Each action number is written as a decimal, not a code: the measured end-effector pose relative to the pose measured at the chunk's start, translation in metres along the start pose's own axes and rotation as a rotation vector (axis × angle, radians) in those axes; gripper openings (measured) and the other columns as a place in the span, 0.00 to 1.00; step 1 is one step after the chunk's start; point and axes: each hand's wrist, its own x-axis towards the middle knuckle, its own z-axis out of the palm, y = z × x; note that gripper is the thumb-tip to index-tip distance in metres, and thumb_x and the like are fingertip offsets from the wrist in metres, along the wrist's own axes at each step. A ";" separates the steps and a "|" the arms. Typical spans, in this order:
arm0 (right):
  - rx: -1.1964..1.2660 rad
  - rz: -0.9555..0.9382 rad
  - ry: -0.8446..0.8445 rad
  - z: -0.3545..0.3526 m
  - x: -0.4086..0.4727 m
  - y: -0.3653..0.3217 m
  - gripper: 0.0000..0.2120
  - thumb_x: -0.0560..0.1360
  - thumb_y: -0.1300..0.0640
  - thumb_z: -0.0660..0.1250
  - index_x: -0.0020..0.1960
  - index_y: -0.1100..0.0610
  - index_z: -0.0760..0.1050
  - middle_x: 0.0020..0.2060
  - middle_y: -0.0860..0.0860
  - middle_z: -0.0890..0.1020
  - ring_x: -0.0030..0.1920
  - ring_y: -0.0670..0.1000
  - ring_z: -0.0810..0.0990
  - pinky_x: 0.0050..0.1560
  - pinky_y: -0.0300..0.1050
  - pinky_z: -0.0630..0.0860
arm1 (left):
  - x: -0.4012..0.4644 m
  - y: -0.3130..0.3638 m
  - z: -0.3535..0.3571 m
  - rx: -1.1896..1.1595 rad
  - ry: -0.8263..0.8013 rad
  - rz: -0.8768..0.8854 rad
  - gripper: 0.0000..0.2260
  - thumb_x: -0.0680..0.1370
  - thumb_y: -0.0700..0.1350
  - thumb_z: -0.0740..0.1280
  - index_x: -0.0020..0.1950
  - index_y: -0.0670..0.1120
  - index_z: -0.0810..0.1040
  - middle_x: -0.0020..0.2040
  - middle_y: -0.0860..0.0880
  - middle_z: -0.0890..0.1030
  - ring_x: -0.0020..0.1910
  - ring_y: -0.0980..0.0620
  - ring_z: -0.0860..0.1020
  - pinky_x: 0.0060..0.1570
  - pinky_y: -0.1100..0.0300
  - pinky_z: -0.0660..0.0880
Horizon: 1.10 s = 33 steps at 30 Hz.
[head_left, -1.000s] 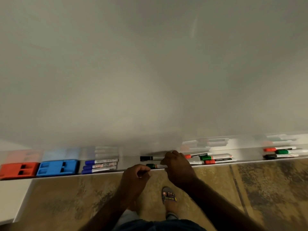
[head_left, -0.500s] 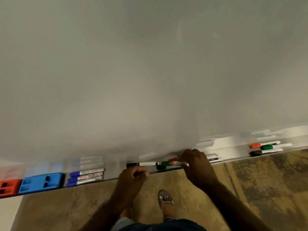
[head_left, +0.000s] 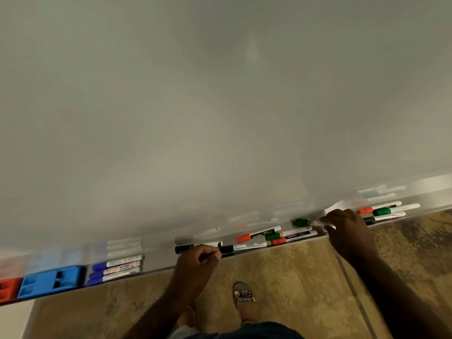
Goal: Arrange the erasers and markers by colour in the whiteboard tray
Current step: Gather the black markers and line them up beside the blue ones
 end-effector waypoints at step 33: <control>0.296 -0.439 0.024 0.008 -0.024 -0.215 0.10 0.72 0.63 0.75 0.52 0.54 0.85 0.45 0.49 0.86 0.46 0.51 0.80 0.46 0.45 0.79 | -0.021 -0.035 -0.015 -0.067 -0.017 -0.122 0.06 0.79 0.47 0.71 0.55 0.53 0.84 0.48 0.56 0.85 0.46 0.60 0.82 0.47 0.66 0.78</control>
